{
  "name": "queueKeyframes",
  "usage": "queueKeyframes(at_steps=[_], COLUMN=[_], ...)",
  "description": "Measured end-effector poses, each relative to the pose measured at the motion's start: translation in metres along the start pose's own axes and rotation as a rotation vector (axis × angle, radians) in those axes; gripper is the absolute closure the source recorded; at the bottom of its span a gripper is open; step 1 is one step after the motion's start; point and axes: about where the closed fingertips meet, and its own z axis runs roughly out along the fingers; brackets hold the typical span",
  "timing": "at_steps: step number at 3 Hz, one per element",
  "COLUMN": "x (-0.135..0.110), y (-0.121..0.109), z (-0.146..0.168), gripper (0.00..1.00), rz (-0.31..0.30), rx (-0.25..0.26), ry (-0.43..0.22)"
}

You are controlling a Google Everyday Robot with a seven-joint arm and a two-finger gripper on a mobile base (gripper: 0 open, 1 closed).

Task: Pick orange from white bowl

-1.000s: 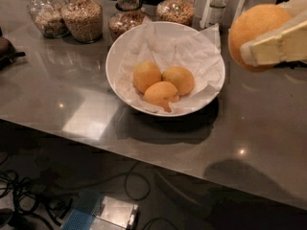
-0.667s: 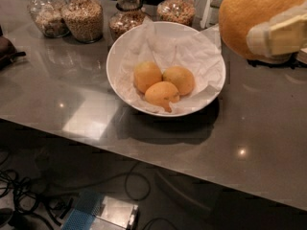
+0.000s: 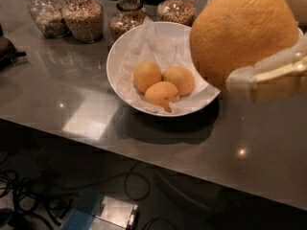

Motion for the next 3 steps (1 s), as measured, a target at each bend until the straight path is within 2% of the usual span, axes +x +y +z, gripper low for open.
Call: queueKeyframes(at_steps=[2,3], x=[0.036,0.036], y=[0.003,0.003], z=[0.055,0.055], gripper=[1.00,1.00], rz=[0.098,0.098], rx=[-0.081,-0.081], ry=[-0.008,-0.008])
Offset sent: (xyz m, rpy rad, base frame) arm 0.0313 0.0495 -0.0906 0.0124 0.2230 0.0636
